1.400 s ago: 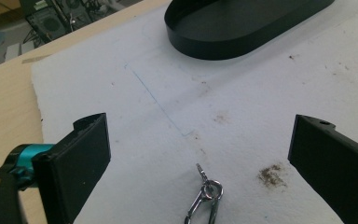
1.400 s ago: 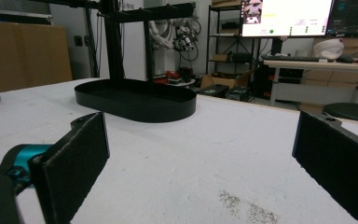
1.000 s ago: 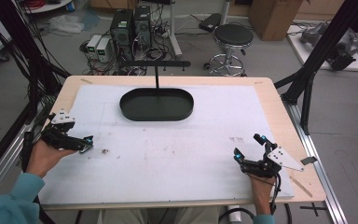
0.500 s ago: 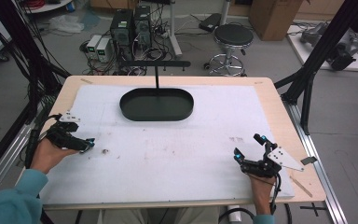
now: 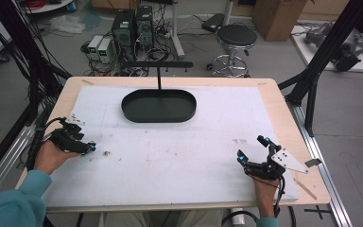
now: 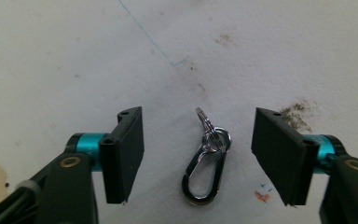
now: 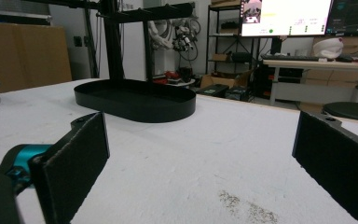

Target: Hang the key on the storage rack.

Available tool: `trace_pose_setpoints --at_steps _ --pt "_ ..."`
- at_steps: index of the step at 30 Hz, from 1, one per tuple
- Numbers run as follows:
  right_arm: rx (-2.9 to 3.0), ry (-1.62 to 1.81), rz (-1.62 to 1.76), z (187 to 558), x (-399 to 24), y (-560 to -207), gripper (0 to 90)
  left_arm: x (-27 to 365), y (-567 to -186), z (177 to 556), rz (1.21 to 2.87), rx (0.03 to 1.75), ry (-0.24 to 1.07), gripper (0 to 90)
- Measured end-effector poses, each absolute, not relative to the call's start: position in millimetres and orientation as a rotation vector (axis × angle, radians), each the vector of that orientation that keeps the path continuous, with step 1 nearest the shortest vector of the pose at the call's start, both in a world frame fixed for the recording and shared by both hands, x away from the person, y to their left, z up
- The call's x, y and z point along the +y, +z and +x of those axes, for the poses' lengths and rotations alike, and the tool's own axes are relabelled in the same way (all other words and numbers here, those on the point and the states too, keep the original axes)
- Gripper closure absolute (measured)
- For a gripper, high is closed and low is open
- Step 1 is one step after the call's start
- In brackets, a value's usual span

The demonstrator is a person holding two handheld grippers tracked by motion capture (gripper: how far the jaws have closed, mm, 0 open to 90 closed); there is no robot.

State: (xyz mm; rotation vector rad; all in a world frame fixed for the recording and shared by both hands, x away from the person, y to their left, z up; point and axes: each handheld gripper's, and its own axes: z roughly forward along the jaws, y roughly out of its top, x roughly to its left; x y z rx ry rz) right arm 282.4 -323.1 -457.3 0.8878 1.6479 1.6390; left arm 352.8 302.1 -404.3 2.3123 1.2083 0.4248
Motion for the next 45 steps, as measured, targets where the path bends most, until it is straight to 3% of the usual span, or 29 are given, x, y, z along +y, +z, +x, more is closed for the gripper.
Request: trace_pose_setpoints --at_steps 8,11,12,24,45 --pt "1.645 1.640 0.891 282.5 -323.1 -457.4 2.9 300.4 -405.9 355.8 2.304 1.282 0.379 53.8" --pt "1.647 1.639 0.889 282.4 -323.2 -457.4 2.9 300.7 -406.6 356.5 2.297 1.306 0.377 54.7" --pt "1.645 1.639 0.888 282.6 -323.2 -457.4 2.9 300.7 -406.3 356.5 2.286 1.315 0.372 59.2" --pt "1.645 1.640 0.888 282.6 -323.2 -457.4 2.9 300.0 -406.3 357.1 2.289 1.351 0.338 74.1" --pt "1.645 1.640 0.886 282.7 -323.4 -457.5 2.9 299.1 -404.4 356.9 2.307 1.341 0.342 84.8"
